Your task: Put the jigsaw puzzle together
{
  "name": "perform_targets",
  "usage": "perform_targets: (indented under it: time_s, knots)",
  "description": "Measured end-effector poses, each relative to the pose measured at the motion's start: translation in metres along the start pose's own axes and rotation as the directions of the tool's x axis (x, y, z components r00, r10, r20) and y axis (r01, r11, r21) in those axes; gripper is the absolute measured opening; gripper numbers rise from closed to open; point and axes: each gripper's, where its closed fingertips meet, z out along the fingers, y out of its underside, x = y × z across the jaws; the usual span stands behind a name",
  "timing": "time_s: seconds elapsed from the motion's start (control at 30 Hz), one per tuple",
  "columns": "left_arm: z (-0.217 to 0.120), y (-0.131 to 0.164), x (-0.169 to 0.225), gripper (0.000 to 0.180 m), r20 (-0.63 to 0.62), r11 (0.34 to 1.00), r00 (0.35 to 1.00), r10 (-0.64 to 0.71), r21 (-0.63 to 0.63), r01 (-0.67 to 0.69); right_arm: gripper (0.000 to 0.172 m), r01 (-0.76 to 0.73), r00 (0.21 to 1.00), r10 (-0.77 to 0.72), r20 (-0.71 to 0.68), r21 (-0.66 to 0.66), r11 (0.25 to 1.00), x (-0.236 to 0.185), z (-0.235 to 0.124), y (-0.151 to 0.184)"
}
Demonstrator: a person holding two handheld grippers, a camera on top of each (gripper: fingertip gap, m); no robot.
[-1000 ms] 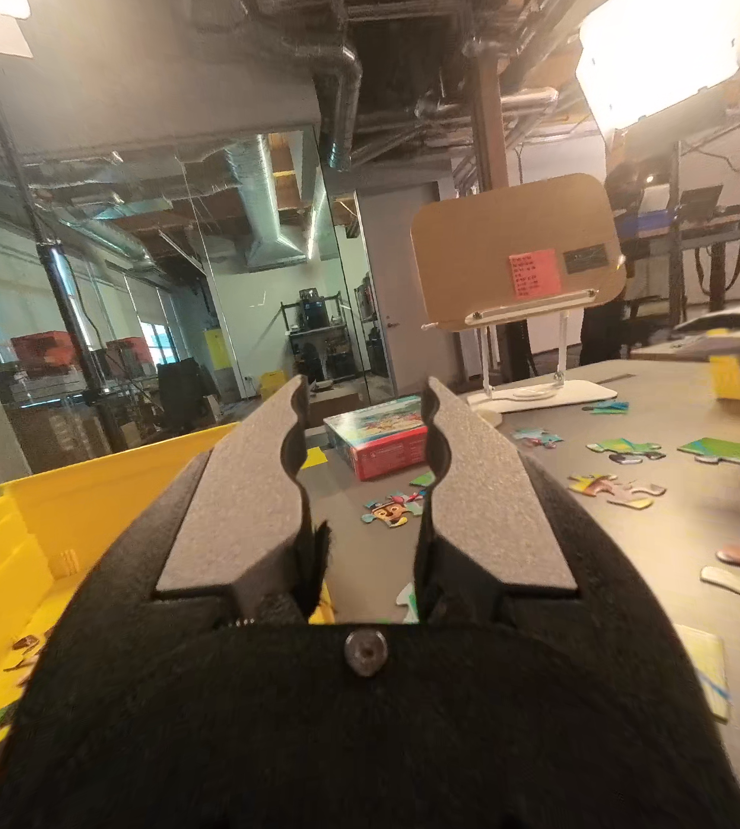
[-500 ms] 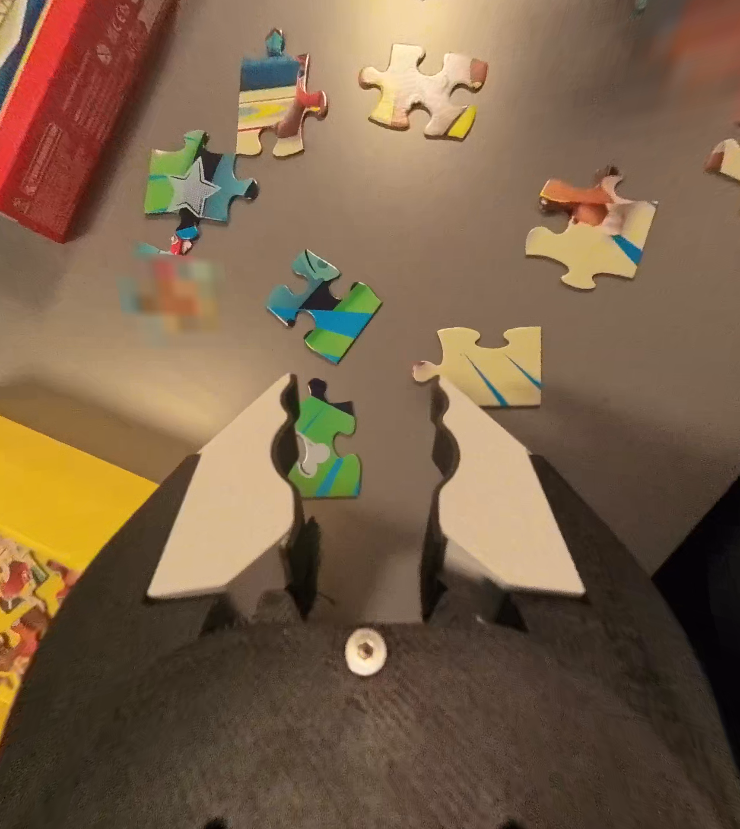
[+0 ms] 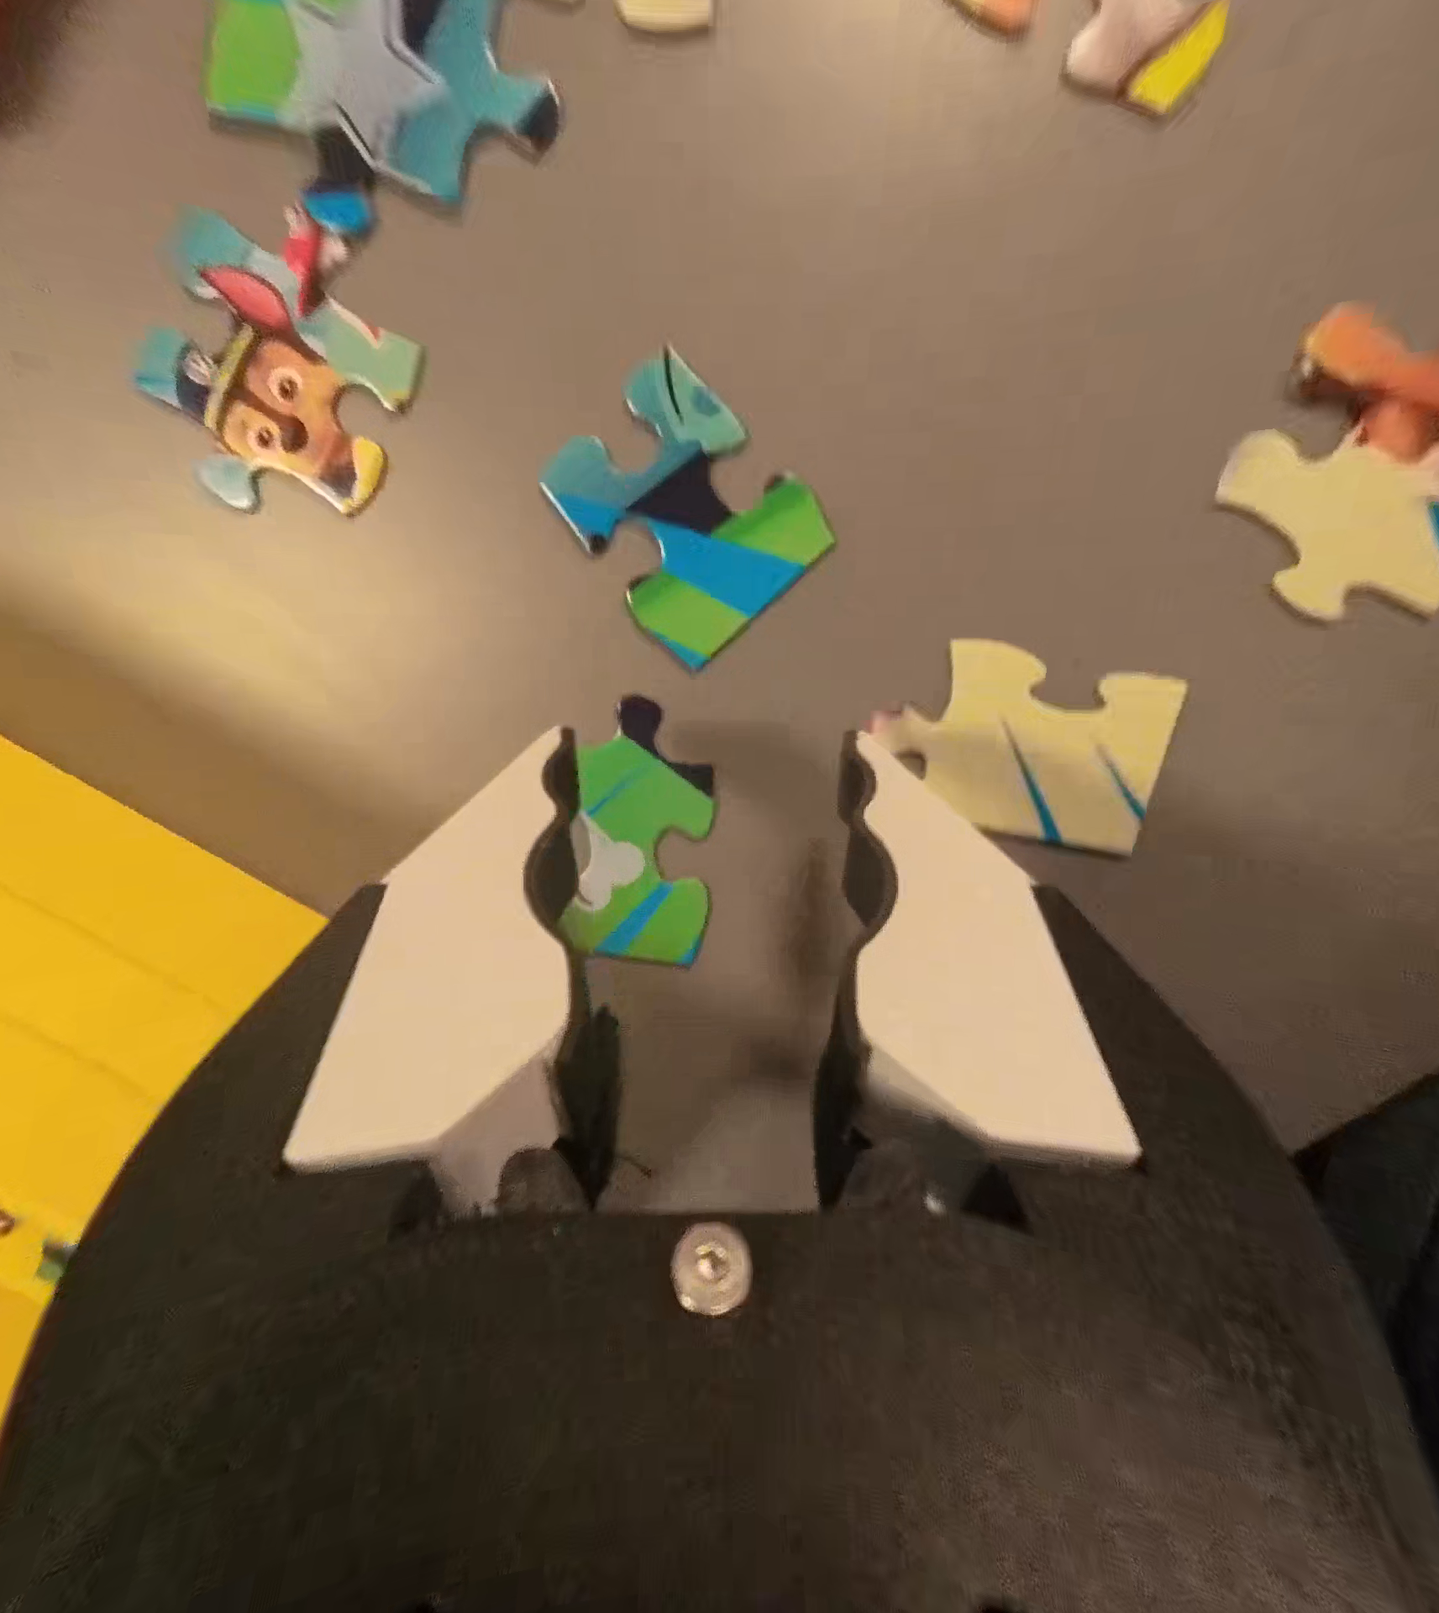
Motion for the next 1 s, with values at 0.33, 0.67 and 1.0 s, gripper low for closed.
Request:
perform_targets:
  time_s: [0.33, 0.67, 1.0]
  knots:
    - [-0.007, 0.043, -0.014, 0.072, -0.035, 0.966, 0.989, 0.142, -0.211, -0.146, 0.036, 0.004, 1.0, -0.004, 0.011, -0.02, 1.0, -0.003, 0.002, 0.004]
    - [-0.003, 0.036, -0.019, 0.042, -0.066, 0.958, 0.987, 0.145, -0.242, -0.157, 0.036, -0.007, 1.0, 0.008, 0.014, -0.03, 1.0, -0.002, 0.003, 0.006]
    - [0.008, 0.04, -0.017, 0.032, -0.052, 0.904, 0.994, 0.095, -0.413, -0.108, 0.035, -0.01, 1.0, 0.01, 0.017, -0.033, 0.999, -0.002, 0.003, 0.007]
